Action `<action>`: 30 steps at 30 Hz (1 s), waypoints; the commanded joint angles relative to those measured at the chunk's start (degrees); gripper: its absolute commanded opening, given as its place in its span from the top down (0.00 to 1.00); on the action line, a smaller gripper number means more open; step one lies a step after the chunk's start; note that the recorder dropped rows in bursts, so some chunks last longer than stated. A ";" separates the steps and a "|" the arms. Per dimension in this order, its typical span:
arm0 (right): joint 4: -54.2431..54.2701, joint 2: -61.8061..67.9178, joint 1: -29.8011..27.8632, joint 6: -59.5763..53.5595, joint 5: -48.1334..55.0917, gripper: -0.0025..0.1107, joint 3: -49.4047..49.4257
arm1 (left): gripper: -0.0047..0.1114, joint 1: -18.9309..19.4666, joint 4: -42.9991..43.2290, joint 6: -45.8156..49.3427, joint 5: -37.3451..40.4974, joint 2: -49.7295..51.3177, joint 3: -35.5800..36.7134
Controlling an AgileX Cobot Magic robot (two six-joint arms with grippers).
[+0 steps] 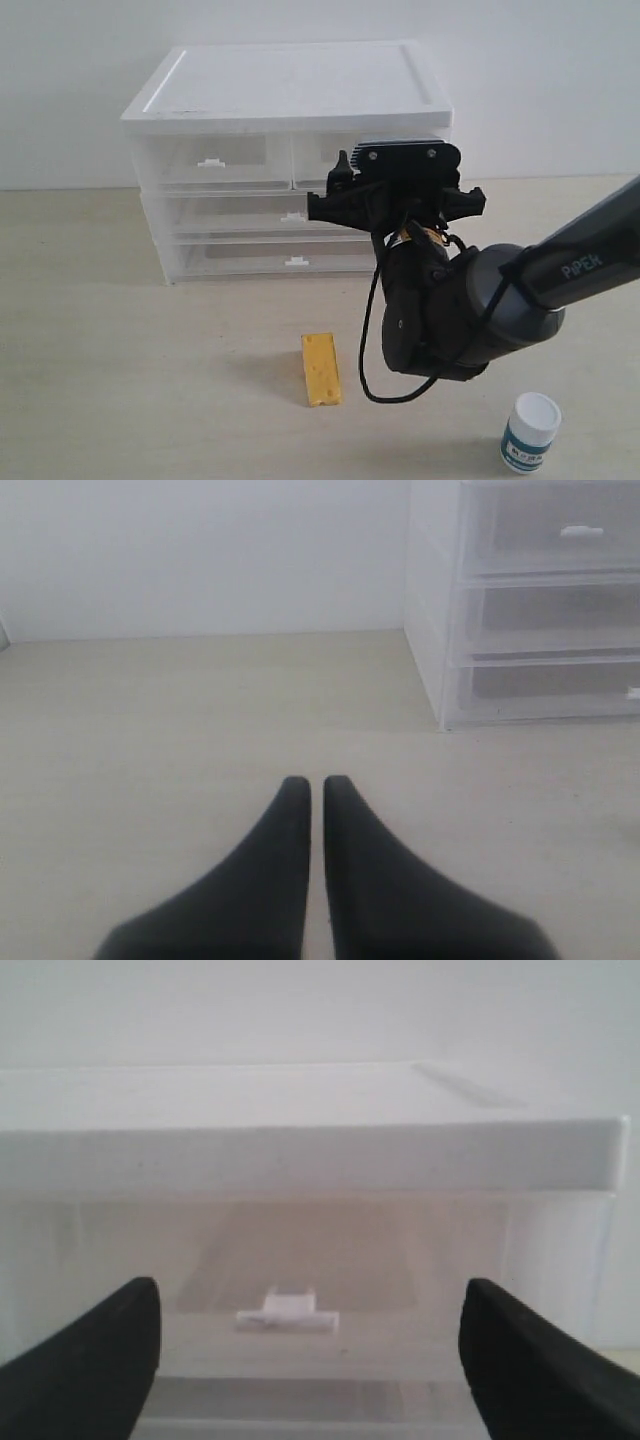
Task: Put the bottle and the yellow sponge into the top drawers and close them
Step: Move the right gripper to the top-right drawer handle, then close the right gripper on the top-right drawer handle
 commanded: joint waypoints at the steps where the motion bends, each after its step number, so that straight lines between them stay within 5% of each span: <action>1: -0.76 0.45 -2.62 -0.57 1.13 0.31 -0.74 | 0.92 0.21 -0.37 0.00 -0.41 -0.23 0.23; 15: -6.43 0.45 -4.27 -1.07 4.11 0.32 -0.74 | 0.92 0.21 -0.37 0.00 -0.41 -0.23 0.23; 22: -8.39 1.90 -4.27 -2.11 2.33 0.41 -1.28 | 0.92 0.21 -0.37 0.00 -0.41 -0.23 0.23; 30: -5.90 4.12 -4.27 -1.40 1.14 0.31 -5.27 | 0.92 0.21 -0.37 0.00 -0.41 -0.23 0.23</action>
